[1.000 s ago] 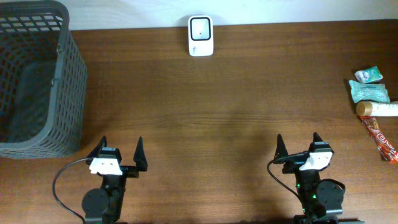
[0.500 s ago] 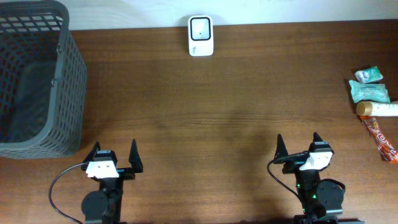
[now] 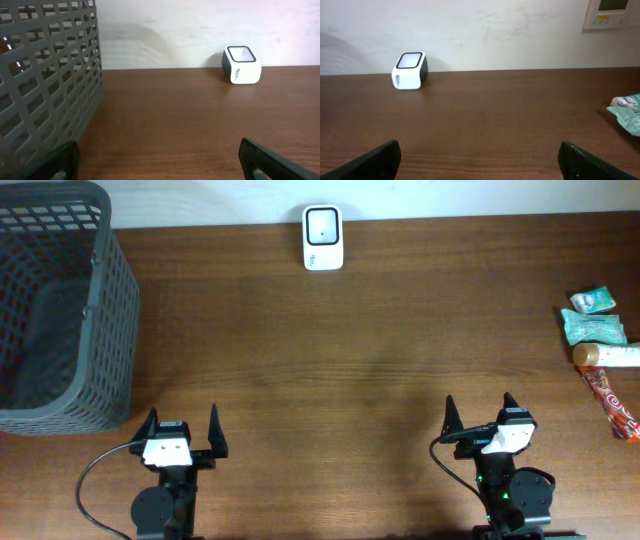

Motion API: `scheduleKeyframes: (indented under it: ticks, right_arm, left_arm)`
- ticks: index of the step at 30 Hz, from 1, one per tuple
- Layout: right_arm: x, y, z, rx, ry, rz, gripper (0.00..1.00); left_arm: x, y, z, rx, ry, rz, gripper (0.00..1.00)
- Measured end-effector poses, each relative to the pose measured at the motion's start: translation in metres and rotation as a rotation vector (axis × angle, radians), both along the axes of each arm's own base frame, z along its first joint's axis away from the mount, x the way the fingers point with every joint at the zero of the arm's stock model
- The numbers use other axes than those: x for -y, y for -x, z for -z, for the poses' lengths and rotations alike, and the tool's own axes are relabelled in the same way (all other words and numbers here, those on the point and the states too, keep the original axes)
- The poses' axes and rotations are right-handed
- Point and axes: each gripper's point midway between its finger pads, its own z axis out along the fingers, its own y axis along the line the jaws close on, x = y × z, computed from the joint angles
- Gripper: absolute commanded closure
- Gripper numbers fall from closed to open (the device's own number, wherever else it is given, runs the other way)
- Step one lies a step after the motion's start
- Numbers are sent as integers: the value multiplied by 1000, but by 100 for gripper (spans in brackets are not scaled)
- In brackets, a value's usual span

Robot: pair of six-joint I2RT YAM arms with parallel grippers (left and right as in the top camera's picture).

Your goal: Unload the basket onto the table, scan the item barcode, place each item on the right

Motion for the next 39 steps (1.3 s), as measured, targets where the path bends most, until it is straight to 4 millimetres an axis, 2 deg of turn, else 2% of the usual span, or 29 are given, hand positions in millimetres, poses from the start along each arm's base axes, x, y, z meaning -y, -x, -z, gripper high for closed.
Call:
scheduleKeyframes:
  ticks: [18,22,29,39]
  right_arm:
    - [0,0,0,0,1,0,1]
    - [7,0,0,0,4,33,1]
    - [9,0,0,1,106,34,1]
    - [9,0,0,1,118,33,1]
  left_arm:
    - [0,0,0,0,0,0,1]
    - [0,0,0,0,0,0,1]
    - [0,0,0,0,0,0,1]
    - [0,0,0,0,0,0,1]
